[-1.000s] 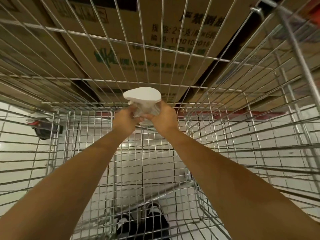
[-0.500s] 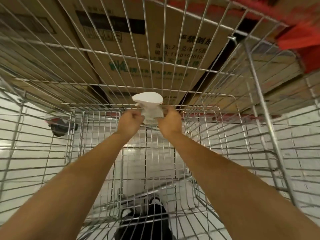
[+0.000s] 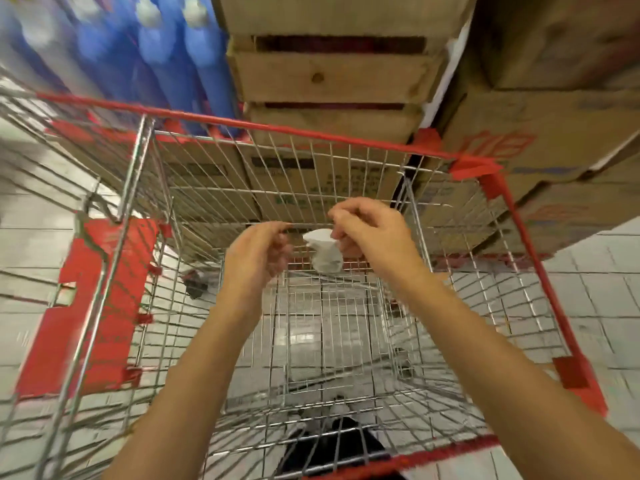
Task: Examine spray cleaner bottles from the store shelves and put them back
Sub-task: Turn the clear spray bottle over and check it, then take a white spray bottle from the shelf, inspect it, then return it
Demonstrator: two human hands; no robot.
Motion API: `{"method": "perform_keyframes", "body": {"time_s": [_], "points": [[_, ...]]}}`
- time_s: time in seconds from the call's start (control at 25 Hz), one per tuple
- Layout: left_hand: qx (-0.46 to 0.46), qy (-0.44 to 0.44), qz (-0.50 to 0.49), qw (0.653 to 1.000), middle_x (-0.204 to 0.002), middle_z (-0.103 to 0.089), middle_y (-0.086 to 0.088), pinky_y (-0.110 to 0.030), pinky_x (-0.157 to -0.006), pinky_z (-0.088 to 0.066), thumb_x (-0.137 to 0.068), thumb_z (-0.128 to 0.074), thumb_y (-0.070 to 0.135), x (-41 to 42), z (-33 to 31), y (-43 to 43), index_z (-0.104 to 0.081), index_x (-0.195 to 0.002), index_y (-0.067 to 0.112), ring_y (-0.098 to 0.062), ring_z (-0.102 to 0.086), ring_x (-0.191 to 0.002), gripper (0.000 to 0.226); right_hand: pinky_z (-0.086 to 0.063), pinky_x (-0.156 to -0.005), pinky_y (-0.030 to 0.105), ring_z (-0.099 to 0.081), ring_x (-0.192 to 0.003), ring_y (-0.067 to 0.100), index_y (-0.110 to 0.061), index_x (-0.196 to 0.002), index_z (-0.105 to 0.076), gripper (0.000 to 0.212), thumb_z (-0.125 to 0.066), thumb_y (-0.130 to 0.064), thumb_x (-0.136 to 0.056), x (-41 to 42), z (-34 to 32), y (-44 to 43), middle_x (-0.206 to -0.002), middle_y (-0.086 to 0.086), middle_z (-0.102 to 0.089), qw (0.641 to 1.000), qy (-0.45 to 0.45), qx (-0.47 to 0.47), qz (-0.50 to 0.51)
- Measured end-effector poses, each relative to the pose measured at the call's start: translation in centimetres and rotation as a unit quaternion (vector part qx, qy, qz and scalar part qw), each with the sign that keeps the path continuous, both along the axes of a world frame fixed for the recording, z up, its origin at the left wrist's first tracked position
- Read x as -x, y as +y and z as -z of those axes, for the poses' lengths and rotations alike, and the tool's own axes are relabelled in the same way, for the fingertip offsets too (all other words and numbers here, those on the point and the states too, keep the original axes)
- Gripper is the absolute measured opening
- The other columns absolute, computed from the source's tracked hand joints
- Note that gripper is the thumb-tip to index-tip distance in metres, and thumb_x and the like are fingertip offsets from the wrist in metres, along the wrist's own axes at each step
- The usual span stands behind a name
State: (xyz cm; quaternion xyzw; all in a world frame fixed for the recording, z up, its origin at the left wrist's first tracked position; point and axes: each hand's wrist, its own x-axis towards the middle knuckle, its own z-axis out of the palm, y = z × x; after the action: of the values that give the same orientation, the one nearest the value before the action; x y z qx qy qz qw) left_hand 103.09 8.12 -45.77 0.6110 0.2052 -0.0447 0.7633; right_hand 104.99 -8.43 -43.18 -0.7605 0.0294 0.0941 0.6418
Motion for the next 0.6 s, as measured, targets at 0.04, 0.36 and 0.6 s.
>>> {"method": "perform_keyframes", "body": {"time_s": [0.04,0.36,0.6], "points": [[0.0,-0.027,-0.005,1.0,-0.068,-0.065,0.008,-0.016,-0.053,-0.049,-0.087,-0.062,0.025,1.7,-1.6,0.6,-0.066,-0.083,0.019,-0.004,-0.061,-0.061,0.009,-0.054,-0.061,0.02,-0.063,-0.064,0.007,-0.021,-0.09,-0.067,0.01,-0.059,-0.016,-0.093,1.5,-1.1,0.0,-0.077,-0.001,-0.068,1.0,-0.014,-0.007,-0.01],[-0.081,-0.033,-0.157,0.984,-0.074,-0.071,0.01,-0.013,-0.056,-0.048,-0.091,-0.058,0.029,16.5,-5.3,3.4,-0.074,-0.083,0.036,-0.004,-0.068,-0.071,0.019,-0.051,-0.061,0.018,-0.065,-0.067,0.008,-0.02,-0.093,-0.07,0.013,-0.06,-0.012,-0.092,8.0,-2.9,2.9,-0.076,-0.003,-0.071,0.976,-0.017,-0.046,-0.212],[-0.072,0.025,-0.467,0.881,-0.076,-0.073,0.007,-0.015,-0.054,-0.048,-0.096,-0.052,0.015,30.8,-4.3,1.2,-0.075,-0.087,0.025,-0.003,-0.066,-0.067,0.026,-0.05,-0.062,0.018,-0.065,-0.067,0.009,-0.027,-0.087,-0.073,0.013,-0.063,-0.019,-0.087,11.7,-3.8,7.8,-0.077,-0.002,-0.072,0.902,-0.016,-0.07,-0.425]]}}
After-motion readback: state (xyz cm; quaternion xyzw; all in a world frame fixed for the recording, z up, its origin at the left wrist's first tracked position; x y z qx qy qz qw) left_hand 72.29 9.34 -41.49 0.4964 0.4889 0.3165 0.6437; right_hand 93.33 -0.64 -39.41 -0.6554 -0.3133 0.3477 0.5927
